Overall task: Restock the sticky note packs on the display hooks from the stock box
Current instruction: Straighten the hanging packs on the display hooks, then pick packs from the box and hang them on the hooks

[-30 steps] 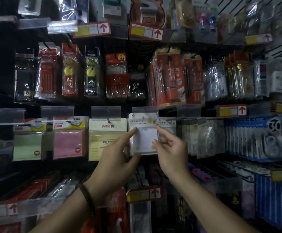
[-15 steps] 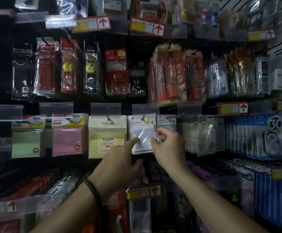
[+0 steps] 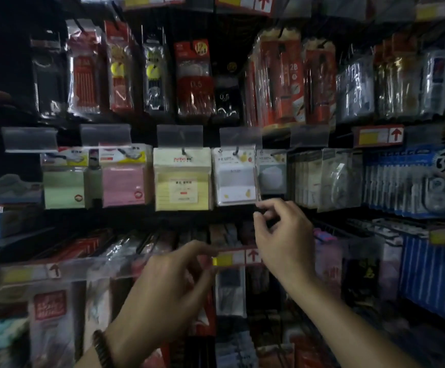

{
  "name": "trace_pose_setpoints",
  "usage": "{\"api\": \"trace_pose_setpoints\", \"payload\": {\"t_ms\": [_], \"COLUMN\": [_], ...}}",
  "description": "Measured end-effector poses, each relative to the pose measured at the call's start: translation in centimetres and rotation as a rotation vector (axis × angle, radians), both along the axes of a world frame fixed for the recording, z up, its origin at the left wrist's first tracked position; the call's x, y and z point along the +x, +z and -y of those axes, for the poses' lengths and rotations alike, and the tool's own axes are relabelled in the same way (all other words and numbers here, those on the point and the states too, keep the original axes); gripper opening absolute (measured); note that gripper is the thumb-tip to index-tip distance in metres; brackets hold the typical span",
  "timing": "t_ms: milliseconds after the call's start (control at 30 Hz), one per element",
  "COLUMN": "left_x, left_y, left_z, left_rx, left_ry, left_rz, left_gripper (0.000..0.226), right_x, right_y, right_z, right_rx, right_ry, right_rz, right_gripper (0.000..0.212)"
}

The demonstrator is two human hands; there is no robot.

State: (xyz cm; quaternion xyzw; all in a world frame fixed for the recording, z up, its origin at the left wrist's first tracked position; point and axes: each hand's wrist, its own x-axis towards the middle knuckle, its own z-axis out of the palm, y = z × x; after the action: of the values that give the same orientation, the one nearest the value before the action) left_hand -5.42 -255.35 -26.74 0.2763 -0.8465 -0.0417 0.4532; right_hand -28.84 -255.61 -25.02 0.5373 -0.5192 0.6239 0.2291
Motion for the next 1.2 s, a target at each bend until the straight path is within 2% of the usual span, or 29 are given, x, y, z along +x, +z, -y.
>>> {"api": "trace_pose_setpoints", "payload": {"t_ms": [167,300,433,533,633,867,967,1067,1133,1200], "left_x": [2.5,4.0,5.7,6.9,7.3,7.0,8.3,9.4,9.5,9.4], "left_y": [-10.2,-20.4,-32.2,-40.2,-46.2,-54.5,-57.2,-58.5,-58.7,-59.0], "left_z": [-1.5,-2.0,-2.0,-1.3,0.1,2.3,2.1,2.7,3.1,3.2], "left_rx": [0.149,0.323,0.554,0.784,0.909,1.096,1.162,1.217,1.246,1.278], "left_ry": [0.009,0.036,0.095,0.137,0.169,0.242,0.262,0.28,0.284,0.283], "left_rz": [0.005,0.085,0.274,0.415,0.531,0.53,0.609,0.626,0.623,0.63], "left_gripper": [0.017,0.013,0.006,0.005,0.008,0.015,0.019,0.02,0.021,0.02], "right_x": [1.4,2.3,2.8,2.9,3.8,7.5,9.3,11.1,11.5,10.9], "right_y": [-9.8,-19.9,-32.7,-43.3,-52.9,-69.3,-72.6,-71.5,-72.1,-75.5], "right_z": [-3.8,-6.1,-7.1,-7.2,-7.1,-4.8,-2.6,1.2,3.8,6.3], "right_rx": [-0.126,0.02,0.466,0.848,1.164,1.586,1.616,1.562,1.499,1.469], "right_ry": [0.147,0.228,0.378,0.335,0.266,0.272,0.225,0.15,0.131,0.109], "right_rz": [-0.04,-0.03,0.194,0.347,0.428,0.479,0.474,0.539,0.567,0.581], "right_gripper": [0.007,0.007,0.017,0.019,0.019,0.01,0.014,0.005,0.008,0.015]}}
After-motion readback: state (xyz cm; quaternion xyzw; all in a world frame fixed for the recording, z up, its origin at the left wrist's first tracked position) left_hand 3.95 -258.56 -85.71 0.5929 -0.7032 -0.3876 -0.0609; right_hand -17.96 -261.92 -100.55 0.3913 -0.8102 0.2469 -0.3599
